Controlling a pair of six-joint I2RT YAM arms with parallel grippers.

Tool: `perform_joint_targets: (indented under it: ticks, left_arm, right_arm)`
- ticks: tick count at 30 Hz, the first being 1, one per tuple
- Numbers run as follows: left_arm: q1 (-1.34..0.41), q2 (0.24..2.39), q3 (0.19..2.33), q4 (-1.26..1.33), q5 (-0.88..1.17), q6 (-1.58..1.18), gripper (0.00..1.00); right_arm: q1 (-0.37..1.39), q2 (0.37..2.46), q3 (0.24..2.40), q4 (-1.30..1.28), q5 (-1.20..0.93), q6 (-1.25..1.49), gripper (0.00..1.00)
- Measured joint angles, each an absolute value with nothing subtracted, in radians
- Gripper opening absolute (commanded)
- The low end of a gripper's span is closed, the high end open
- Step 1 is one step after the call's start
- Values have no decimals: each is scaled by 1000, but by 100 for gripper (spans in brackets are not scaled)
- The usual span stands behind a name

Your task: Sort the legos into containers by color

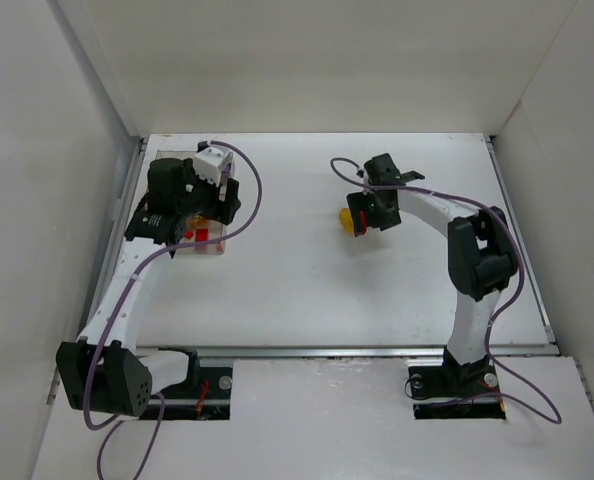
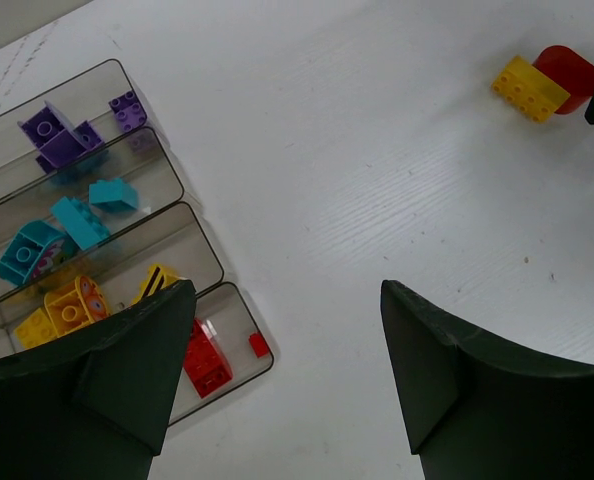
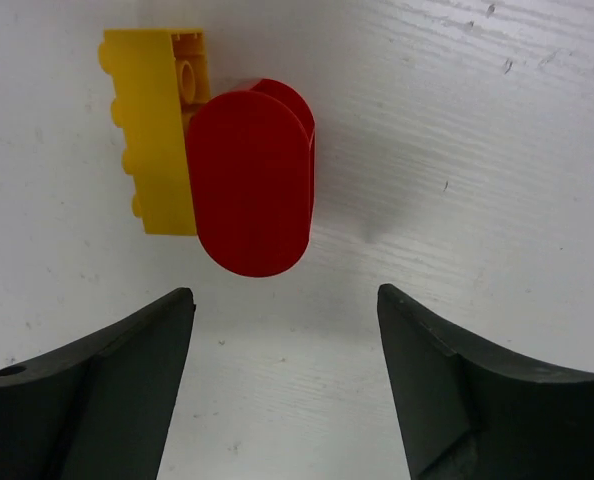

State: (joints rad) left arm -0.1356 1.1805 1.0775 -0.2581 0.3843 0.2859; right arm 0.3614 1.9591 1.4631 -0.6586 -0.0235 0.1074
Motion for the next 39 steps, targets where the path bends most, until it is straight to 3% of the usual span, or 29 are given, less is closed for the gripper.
perform_joint_targets:
  ticks: [3, 11, 17, 24, 29, 32, 34, 35, 39]
  left_arm:
    - [-136, 1182, 1077, -252, 384, 286, 71]
    - [-136, 1197, 1077, -251, 380, 286, 71]
    - [-136, 1198, 1077, -249, 369, 286, 71]
    - [-136, 1198, 1077, -240, 358, 286, 71]
    - [-136, 1198, 1073, -233, 358, 286, 71]
    - [-136, 1198, 1073, -228, 358, 286, 71]
    - [-136, 1197, 1073, -228, 357, 286, 71]
    - [-136, 1197, 1073, -228, 358, 286, 71]
    - [-136, 1197, 1073, -228, 357, 286, 71]
  right_arm:
    - [361, 1951, 1461, -657, -35, 92, 71]
    - [361, 1978, 1516, -658, -33, 74, 75]
    - [373, 2020, 1574, -650, 13, 36, 72]
    - [388, 2041, 1602, -641, 17, -12, 50]
    - [389, 2041, 1601, -627, -36, -19, 39]
    - [388, 2041, 1599, -616, -76, -2, 41]
    - [388, 2041, 1595, -609, -94, 17, 56]
    - [388, 2040, 1592, -600, -101, 25, 58]
    - [388, 2032, 1575, -567, -113, 52, 60]
